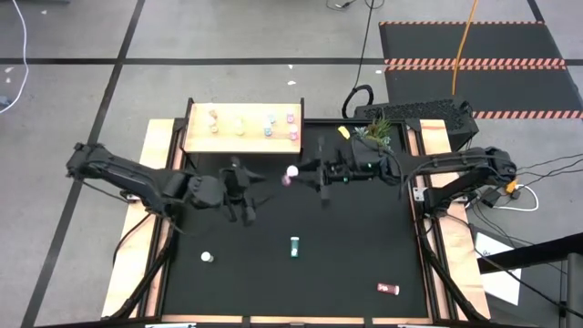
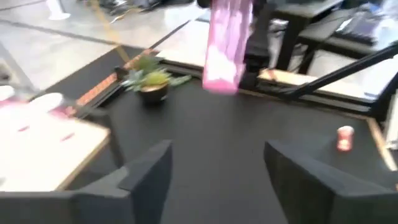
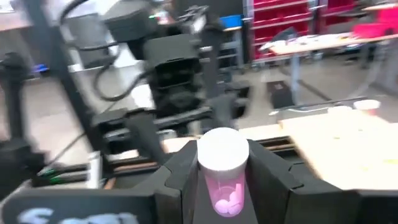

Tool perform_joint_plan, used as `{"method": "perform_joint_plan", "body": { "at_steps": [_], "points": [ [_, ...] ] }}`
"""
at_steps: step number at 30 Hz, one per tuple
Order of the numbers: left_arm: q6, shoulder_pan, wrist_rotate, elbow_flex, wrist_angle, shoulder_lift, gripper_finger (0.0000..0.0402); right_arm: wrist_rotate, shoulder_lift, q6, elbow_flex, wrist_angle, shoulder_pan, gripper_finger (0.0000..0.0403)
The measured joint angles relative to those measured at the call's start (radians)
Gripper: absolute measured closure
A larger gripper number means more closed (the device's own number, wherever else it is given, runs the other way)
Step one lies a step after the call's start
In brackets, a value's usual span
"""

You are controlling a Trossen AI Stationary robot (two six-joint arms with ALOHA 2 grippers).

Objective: Pick and place medicine bottles onto shelf by color
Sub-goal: Put the pink pill bottle on the shelf aligned with the other pink pill bottles

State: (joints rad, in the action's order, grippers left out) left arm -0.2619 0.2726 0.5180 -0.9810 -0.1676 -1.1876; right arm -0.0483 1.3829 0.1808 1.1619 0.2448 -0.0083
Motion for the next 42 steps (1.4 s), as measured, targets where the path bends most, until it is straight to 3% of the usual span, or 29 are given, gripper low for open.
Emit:
{"method": "perform_joint_plan", "body": {
  "at_steps": [5, 7, 10, 14, 23, 29, 35, 42],
  "points": [
    [-0.008, -0.006, 0.012, 0.0, -0.156, 0.117, 0.0077, 0.025, 0.067, -0.011, 0.061, -0.048, -0.089, 0.0299],
    [-0.012, -0.006, 0.026, 0.0, -0.208, 0.152, 0.0059, 0.029, 0.129, -0.014, 0.123, -0.074, -0.112, 0.0299],
    [-0.025, -0.006, 0.071, 0.0, -0.288, 0.193, 0.0045, 0.12, 0.209, -0.03, 0.214, -0.144, -0.131, 0.0298],
    [-0.097, -0.006, 0.112, 0.0, -0.407, 0.236, 0.0048, 0.234, 0.27, -0.053, 0.236, -0.186, -0.158, 0.0298],
    [-0.238, -0.001, 0.11, 0.0, -0.633, 0.252, 0.0072, 0.208, 0.341, -0.097, 0.236, -0.253, -0.223, 0.0298],
    [-0.257, 0.003, 0.105, 0.0, -0.665, 0.252, 0.0083, 0.208, 0.31, -0.088, 0.149, -0.249, -0.252, 0.0298],
    [-0.214, 0.005, 0.104, 0.0, -0.668, 0.252, 0.0087, 0.205, 0.26, -0.065, 0.023, -0.066, -0.269, 0.0298],
    [-0.203, 0.005, 0.104, 0.0, -0.668, 0.252, 0.0085, 0.205, 0.261, -0.043, 0.011, -0.054, -0.291, 0.0298]
  ]
}}
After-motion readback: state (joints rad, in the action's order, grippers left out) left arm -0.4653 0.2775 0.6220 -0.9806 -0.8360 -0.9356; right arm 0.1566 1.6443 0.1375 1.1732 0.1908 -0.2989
